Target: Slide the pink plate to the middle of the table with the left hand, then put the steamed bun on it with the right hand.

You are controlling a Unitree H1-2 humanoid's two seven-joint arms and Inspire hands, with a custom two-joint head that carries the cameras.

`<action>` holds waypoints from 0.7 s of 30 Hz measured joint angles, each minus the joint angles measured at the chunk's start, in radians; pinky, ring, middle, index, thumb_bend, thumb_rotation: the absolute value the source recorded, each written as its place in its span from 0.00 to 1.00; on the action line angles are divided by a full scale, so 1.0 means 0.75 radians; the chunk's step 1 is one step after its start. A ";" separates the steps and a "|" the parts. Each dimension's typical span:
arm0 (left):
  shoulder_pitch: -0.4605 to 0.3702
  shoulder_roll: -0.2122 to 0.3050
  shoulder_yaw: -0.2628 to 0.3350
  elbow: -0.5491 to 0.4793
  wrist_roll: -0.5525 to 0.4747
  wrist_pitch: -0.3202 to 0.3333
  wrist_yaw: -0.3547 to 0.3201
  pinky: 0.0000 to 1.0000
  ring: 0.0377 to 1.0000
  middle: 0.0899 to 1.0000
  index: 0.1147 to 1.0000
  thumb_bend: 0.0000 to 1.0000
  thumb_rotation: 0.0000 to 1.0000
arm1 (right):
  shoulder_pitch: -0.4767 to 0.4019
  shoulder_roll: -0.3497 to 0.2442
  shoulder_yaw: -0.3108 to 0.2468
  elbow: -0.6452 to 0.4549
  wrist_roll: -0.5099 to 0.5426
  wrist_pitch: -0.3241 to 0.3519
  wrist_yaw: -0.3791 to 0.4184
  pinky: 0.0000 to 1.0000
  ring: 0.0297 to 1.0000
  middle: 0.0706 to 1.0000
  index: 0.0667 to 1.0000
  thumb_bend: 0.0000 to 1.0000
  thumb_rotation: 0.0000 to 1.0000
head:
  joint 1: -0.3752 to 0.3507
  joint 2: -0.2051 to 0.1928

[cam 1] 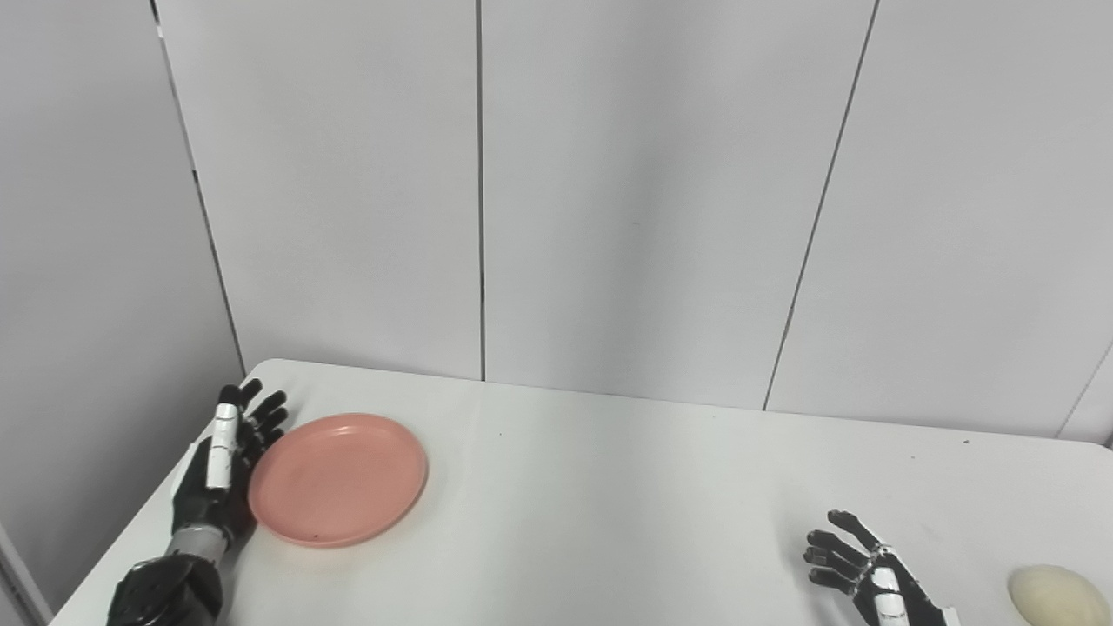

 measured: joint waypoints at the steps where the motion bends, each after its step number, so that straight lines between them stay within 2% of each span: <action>1: 0.003 -0.001 -0.007 -0.010 0.003 0.007 0.000 0.91 0.92 0.87 0.91 0.83 0.90 | 0.000 0.000 0.001 0.000 -0.003 0.000 0.000 0.66 0.68 0.69 0.75 0.54 0.99 | 0.000 0.000; 3: 0.012 -0.011 -0.017 -0.033 0.005 0.015 0.000 0.89 0.91 0.87 0.91 0.82 0.90 | 0.000 0.000 0.001 -0.001 -0.004 0.000 0.000 0.66 0.68 0.69 0.75 0.54 0.99 | -0.006 0.000; 9: 0.025 -0.035 -0.056 -0.079 0.026 0.037 0.000 0.91 0.89 0.84 0.91 0.79 0.92 | 0.001 0.002 0.007 -0.004 -0.029 0.003 -0.008 0.65 0.67 0.68 0.75 0.49 0.99 | -0.029 0.006; 16: 0.010 -0.049 -0.091 -0.054 0.027 0.015 -0.014 0.90 0.88 0.84 0.92 0.79 0.90 | 0.002 0.006 0.007 -0.005 -0.036 0.006 -0.012 0.64 0.66 0.68 0.75 0.51 0.98 | -0.035 0.008; 21: -0.008 -0.079 -0.108 -0.050 0.036 0.010 -0.014 0.90 0.88 0.83 0.89 0.81 0.89 | 0.005 0.013 0.012 -0.012 -0.036 0.018 -0.014 0.62 0.65 0.66 0.73 0.51 0.96 | -0.047 0.012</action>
